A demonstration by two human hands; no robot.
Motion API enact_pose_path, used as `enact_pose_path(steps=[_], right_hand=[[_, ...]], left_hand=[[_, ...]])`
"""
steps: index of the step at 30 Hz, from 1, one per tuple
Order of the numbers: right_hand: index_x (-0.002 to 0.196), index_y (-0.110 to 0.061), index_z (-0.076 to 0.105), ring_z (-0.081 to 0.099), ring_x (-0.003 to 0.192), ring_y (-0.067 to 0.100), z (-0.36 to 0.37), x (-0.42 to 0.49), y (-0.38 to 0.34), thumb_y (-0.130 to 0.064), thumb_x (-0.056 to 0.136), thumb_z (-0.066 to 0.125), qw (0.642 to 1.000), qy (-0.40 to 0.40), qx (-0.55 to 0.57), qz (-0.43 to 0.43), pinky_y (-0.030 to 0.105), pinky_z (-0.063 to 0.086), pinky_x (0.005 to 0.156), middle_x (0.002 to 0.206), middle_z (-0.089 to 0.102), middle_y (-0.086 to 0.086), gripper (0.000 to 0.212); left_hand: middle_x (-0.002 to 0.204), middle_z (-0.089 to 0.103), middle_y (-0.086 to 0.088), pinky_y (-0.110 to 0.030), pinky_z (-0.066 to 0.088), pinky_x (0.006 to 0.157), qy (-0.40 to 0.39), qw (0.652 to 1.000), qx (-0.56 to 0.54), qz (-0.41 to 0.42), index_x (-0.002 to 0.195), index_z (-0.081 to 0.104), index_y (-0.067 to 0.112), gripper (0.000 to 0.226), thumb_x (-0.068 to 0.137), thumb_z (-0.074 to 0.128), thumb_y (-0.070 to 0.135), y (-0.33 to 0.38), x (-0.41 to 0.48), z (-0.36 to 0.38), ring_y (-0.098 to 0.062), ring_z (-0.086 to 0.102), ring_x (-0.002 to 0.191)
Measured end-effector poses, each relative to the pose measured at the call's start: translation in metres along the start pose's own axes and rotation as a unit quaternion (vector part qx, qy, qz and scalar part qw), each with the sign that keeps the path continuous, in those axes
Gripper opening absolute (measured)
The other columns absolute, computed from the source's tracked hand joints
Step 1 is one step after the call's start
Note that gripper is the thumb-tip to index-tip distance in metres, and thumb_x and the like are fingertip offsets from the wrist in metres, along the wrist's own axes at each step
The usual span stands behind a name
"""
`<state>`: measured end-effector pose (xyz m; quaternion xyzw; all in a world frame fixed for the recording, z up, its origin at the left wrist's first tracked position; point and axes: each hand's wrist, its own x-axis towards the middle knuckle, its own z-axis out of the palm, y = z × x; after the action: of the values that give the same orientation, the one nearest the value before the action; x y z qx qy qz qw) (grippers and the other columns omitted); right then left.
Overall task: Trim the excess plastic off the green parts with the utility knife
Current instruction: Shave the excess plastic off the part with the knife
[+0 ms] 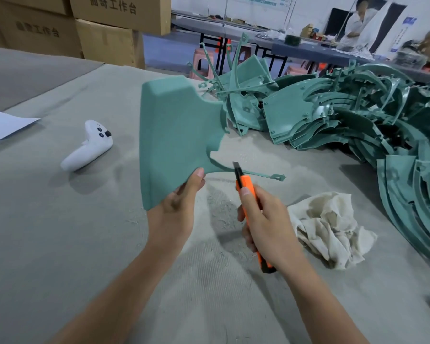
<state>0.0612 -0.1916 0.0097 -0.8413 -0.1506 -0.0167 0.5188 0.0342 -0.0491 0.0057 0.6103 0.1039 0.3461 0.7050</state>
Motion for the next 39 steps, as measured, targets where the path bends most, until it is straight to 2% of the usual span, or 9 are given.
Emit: enact_pose_path(steps=[7, 12, 16, 20, 23, 27, 30, 33, 39], right_hand=[[0.080, -0.013, 0.056, 0.048, 0.047, 0.012, 0.001, -0.002, 0.000, -0.039, 0.103, 0.043, 1.000, 0.006, 0.011, -0.019, 0.029, 0.039, 0.045, 0.060, 0.055, -0.004, 0.037], [0.080, -0.007, 0.054, 0.049, 0.052, 0.022, -0.019, 0.014, 0.010, -0.032, 0.103, 0.041, 0.995, 0.080, 0.000, 0.057, 0.043, 0.044, 0.050, 0.065, 0.056, 0.003, 0.037], [0.081, -0.011, 0.053, 0.050, 0.053, 0.027, -0.006, 0.006, 0.003, -0.036, 0.103, 0.040, 0.997, 0.062, -0.034, 0.020, 0.053, 0.047, 0.053, 0.073, 0.061, 0.015, 0.036], [0.079, -0.021, 0.051, 0.049, 0.048, 0.025, 0.016, -0.008, -0.010, -0.052, 0.098, 0.038, 0.999, -0.006, 0.002, -0.052, 0.044, 0.041, 0.045, 0.068, 0.057, 0.009, 0.038], [0.087, -0.017, 0.057, 0.049, 0.048, 0.015, 0.011, -0.004, -0.006, -0.049, 0.099, 0.040, 0.999, -0.012, 0.022, -0.032, 0.034, 0.038, 0.049, 0.065, 0.057, 0.000, 0.038], [0.085, -0.006, 0.055, 0.046, 0.053, 0.021, -0.015, 0.013, 0.009, -0.034, 0.103, 0.041, 0.996, 0.054, 0.008, 0.066, 0.040, 0.041, 0.053, 0.068, 0.056, 0.006, 0.036], [0.086, -0.006, 0.055, 0.048, 0.053, 0.021, -0.013, 0.011, 0.007, -0.034, 0.104, 0.041, 0.998, 0.035, -0.015, 0.056, 0.045, 0.044, 0.052, 0.070, 0.058, 0.010, 0.036], [0.090, -0.009, 0.056, 0.046, 0.044, 0.012, 0.007, -0.002, -0.004, -0.039, 0.103, 0.040, 1.000, -0.024, 0.014, 0.000, 0.033, 0.038, 0.046, 0.062, 0.054, -0.001, 0.037], [0.100, -0.001, 0.057, 0.040, 0.039, 0.013, 0.000, 0.000, -0.013, -0.036, 0.103, 0.042, 0.990, -0.043, 0.113, 0.077, 0.023, 0.032, 0.037, 0.063, 0.050, -0.002, 0.038]], left_hand=[[0.089, 0.075, 0.017, -0.038, 0.057, 0.087, 0.037, 0.998, -0.049, 0.012, 0.084, 0.070, 0.052, 0.037, 0.090, 0.066, 0.015, 0.007, -0.001, 0.004, -0.011, 0.073, 0.085], [0.089, 0.074, 0.017, -0.030, 0.057, 0.084, 0.052, 0.997, -0.054, 0.014, 0.095, 0.066, 0.033, 0.019, 0.090, 0.066, 0.015, 0.006, 0.005, 0.000, -0.011, 0.073, 0.084], [0.089, 0.075, 0.013, -0.029, 0.053, 0.091, 0.023, 1.000, -0.015, -0.010, 0.085, 0.070, 0.035, 0.012, 0.090, 0.068, 0.025, 0.001, -0.003, 0.001, -0.010, 0.072, 0.092], [0.088, 0.073, 0.022, -0.030, 0.038, 0.106, -0.005, 0.995, 0.088, -0.034, 0.078, 0.071, 0.041, 0.013, 0.089, 0.065, 0.042, -0.003, -0.005, 0.000, 0.001, 0.064, 0.105], [0.089, 0.075, 0.014, -0.028, 0.053, 0.090, 0.026, 1.000, -0.001, -0.018, 0.085, 0.069, 0.034, 0.014, 0.092, 0.066, 0.023, 0.002, -0.001, 0.003, -0.013, 0.072, 0.092], [0.086, 0.075, 0.015, -0.019, 0.055, 0.079, 0.047, 0.998, -0.029, 0.001, 0.089, 0.067, 0.031, 0.015, 0.090, 0.067, 0.016, 0.002, 0.002, 0.001, -0.012, 0.073, 0.086], [0.085, 0.075, 0.013, -0.018, 0.050, 0.087, 0.024, 0.999, 0.001, -0.038, 0.083, 0.070, 0.031, 0.007, 0.089, 0.069, 0.027, -0.002, -0.004, 0.001, -0.008, 0.071, 0.093], [0.077, 0.071, 0.028, -0.028, 0.039, 0.103, -0.013, 0.990, 0.136, -0.042, 0.064, 0.069, 0.047, 0.026, 0.090, 0.064, 0.044, -0.004, -0.006, 0.000, 0.013, 0.061, 0.094], [0.085, 0.074, 0.018, -0.044, 0.050, 0.097, 0.008, 0.998, 0.060, -0.021, 0.077, 0.071, 0.052, 0.017, 0.085, 0.065, 0.037, -0.002, 0.000, 0.001, -0.013, 0.072, 0.093]])
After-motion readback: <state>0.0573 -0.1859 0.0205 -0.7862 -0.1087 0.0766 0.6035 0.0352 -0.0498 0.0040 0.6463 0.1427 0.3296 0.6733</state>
